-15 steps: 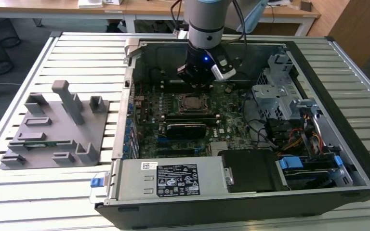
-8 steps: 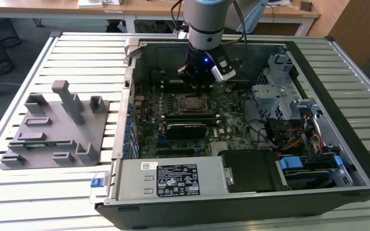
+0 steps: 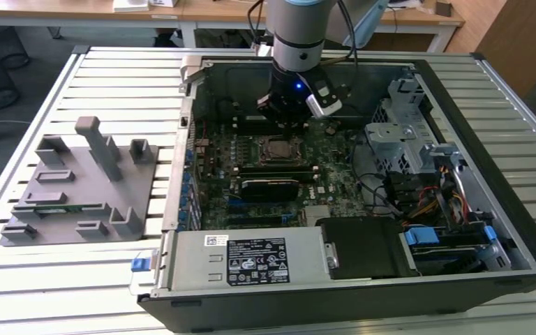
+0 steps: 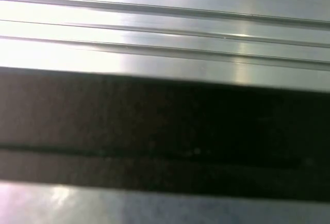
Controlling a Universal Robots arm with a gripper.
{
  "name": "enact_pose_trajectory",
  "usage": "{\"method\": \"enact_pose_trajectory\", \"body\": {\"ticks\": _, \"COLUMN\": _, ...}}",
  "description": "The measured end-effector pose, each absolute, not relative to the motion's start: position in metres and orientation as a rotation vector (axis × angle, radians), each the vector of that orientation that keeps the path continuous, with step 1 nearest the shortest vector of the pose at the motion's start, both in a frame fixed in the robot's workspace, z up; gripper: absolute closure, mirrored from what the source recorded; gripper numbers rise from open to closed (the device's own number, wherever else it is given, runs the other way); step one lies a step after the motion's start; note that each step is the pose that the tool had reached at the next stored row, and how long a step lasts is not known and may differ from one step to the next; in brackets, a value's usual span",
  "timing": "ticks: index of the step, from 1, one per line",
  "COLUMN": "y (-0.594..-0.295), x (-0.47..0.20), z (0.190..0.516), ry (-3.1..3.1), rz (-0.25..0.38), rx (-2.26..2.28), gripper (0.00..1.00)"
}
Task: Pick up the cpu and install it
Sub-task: 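Install the first cpu locking lever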
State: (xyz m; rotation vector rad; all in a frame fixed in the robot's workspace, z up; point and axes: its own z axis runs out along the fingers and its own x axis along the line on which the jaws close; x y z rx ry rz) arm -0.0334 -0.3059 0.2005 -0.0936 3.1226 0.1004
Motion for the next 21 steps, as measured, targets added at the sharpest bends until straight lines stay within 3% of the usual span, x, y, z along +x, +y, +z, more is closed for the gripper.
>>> {"method": "enact_pose_trajectory", "body": {"ticks": 21, "y": -0.3059, "x": -0.0334, "z": 0.1986, "ry": 3.125, "rz": 0.090, "rx": -0.094, "gripper": 0.89}}
